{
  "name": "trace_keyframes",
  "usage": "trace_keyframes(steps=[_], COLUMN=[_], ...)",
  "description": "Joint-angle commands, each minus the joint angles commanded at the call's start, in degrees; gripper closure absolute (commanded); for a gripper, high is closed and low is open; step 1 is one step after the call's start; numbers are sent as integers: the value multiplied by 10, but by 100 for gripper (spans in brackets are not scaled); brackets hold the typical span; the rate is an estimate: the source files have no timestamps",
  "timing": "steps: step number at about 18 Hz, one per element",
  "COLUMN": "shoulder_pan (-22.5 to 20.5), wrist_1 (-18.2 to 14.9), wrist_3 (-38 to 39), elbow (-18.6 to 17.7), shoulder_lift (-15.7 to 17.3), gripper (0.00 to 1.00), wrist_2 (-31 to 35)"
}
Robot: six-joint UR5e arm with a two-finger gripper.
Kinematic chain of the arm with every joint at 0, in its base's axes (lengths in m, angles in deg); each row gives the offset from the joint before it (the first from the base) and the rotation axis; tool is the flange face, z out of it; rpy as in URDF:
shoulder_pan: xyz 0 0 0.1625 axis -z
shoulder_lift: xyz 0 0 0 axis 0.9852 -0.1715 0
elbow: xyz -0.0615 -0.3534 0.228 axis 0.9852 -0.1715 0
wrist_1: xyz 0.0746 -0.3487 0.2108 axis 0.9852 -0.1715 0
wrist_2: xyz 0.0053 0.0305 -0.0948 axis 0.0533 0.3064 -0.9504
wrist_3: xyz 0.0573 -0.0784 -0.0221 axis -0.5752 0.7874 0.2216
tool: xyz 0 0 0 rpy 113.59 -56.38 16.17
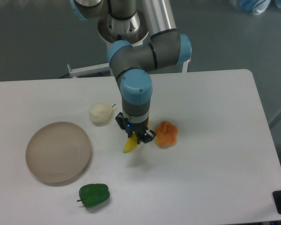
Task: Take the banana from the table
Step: 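Lift the held banana up and carry it toward the orange pepper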
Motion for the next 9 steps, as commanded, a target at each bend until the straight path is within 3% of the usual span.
trace_keyframes(steps=[2, 5, 9], shoulder_pan=[-32, -74, -99], wrist_1=[-51, -56, -65], wrist_3=[-81, -154, -239], elbow=[54, 92, 101], shoulder_lift=[-11, -46, -68], gripper=[100, 100, 98], wrist_2=[1, -1, 2])
